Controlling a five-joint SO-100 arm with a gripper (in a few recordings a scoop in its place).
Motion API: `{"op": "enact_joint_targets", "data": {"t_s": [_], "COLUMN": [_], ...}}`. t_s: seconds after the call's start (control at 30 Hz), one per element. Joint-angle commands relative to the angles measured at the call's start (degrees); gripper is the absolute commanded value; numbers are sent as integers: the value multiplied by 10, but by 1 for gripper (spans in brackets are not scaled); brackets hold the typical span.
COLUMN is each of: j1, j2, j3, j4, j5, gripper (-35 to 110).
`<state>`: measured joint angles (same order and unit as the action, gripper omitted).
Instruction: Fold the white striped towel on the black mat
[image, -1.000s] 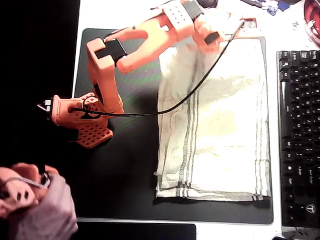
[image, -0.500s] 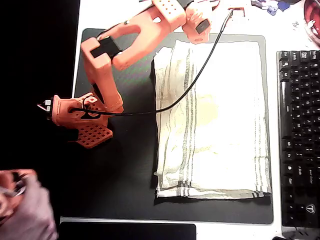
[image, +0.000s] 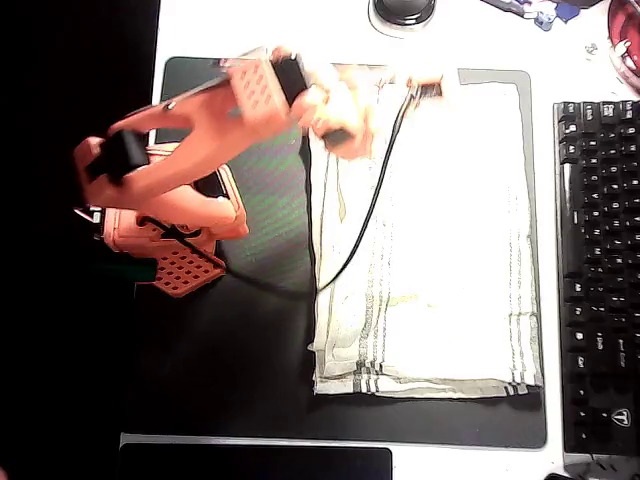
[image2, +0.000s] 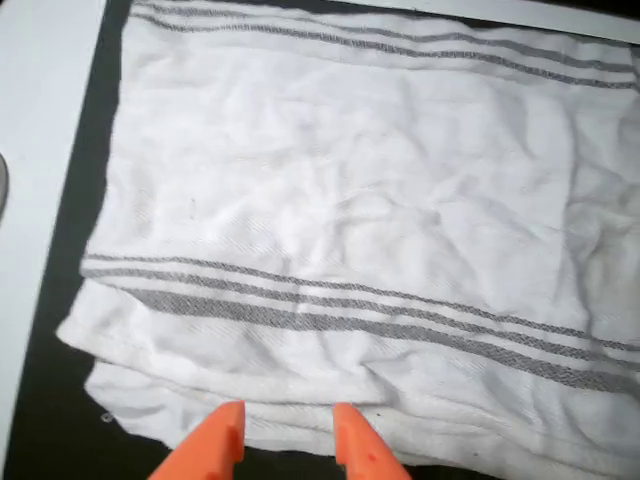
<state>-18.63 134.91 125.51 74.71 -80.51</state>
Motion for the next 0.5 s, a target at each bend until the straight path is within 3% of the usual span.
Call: {"op": "enact_joint_targets", "data": {"t_s": [0.0, 0.2, 0.47], "j1": [40, 56, 83], "j2": [133, 342, 501], "j3": [103, 261, 432], "j4": [-11, 13, 16], "j5": [-37, -46, -76], "gripper": [11, 0, 0]}}
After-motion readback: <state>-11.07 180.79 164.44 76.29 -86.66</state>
